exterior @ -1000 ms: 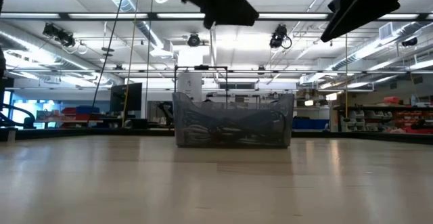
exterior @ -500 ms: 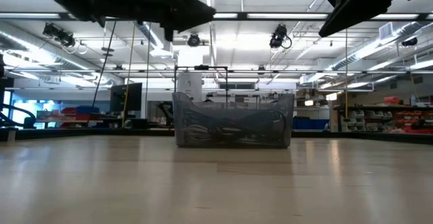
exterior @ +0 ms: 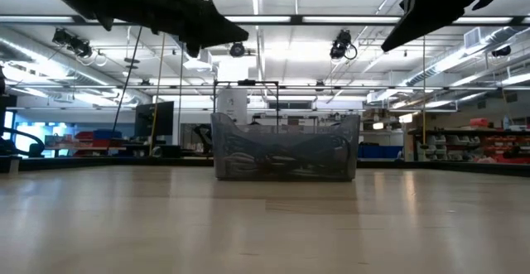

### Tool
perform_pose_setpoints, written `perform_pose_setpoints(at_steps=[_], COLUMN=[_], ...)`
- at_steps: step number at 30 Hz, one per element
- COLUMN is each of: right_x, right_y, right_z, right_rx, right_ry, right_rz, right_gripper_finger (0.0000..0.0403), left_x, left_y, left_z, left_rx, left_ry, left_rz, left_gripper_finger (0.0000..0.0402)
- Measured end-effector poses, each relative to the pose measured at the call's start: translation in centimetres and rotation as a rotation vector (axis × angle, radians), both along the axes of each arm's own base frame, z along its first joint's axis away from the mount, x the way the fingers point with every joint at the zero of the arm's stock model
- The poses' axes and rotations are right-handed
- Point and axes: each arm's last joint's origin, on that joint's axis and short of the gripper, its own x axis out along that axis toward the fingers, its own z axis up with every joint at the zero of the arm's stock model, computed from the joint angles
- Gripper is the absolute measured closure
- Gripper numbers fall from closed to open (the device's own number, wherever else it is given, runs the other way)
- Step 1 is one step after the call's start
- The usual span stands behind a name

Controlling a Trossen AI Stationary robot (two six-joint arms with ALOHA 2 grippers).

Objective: Pick and place USB-C Cables
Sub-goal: Return to Home Position

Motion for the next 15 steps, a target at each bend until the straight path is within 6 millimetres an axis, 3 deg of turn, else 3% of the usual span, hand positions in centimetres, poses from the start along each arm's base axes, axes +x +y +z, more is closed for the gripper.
perform_pose_setpoints(at_steps=[4, 8, 15], right_x=[-0.4, -2.7, -6.3], right_y=[-0.6, -1.5, -2.6], right_z=[0.2, 1.4, 4.6], right_rx=[0.027, 0.105, 0.191], right_ry=[0.027, 0.017, -0.202], right_rz=[0.021, 0.005, 0.075], right_gripper_finger=[0.0398, 0.0398, 0.0398], left_x=[-0.8, -2.8, -7.1], left_y=[0.0, -0.3, -0.6], left_z=[0.1, 0.8, -0.3], left_rx=[-0.003, -0.01, -0.048], left_ry=[0.057, 0.066, -0.043], left_rz=[0.001, -0.003, -0.003], left_gripper_finger=[0.0398, 0.0398, 0.0398])
